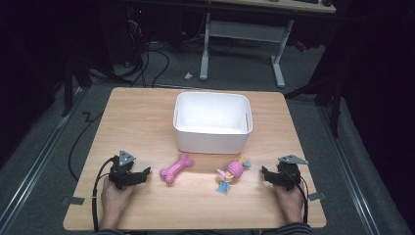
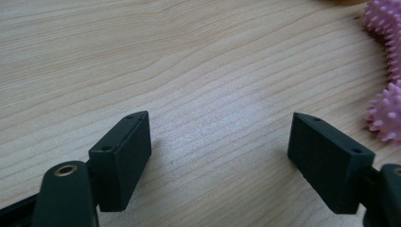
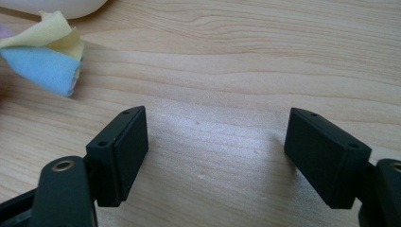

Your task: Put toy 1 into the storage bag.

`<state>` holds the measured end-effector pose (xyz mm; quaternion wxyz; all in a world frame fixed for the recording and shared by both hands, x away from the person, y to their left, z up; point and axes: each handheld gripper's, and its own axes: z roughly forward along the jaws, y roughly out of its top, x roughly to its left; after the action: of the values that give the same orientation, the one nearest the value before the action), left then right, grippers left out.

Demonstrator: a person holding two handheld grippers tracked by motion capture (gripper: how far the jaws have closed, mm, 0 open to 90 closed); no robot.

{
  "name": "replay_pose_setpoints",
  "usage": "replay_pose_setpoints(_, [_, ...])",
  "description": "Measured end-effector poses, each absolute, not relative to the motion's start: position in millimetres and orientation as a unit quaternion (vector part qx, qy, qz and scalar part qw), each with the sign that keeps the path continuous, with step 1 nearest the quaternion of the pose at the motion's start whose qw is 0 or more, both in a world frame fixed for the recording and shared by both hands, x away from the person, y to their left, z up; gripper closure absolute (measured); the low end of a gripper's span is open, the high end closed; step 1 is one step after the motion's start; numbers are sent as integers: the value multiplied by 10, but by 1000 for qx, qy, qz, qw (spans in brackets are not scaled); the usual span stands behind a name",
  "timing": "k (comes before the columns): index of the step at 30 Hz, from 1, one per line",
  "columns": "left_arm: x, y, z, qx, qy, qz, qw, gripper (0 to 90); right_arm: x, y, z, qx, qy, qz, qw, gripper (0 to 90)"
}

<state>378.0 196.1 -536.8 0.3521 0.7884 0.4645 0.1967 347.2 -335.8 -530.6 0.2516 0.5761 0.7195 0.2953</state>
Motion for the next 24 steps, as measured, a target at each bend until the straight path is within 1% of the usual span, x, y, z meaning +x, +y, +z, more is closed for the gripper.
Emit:
replay_pose_setpoints(8, [3791,1961,-5368,789,464,196,353,229,3470,-3356,-5306,578,717,295,253,230])
replay_pose_setpoints(16, [3798,1941,-5369,789,466,198,349,200,3469,-3354,-5306,579,717,295,253,232])
replay_pose_setpoints(24, [3802,1938,-5370,789,466,196,349,192,3466,-3353,-5306,580,716,295,254,236])
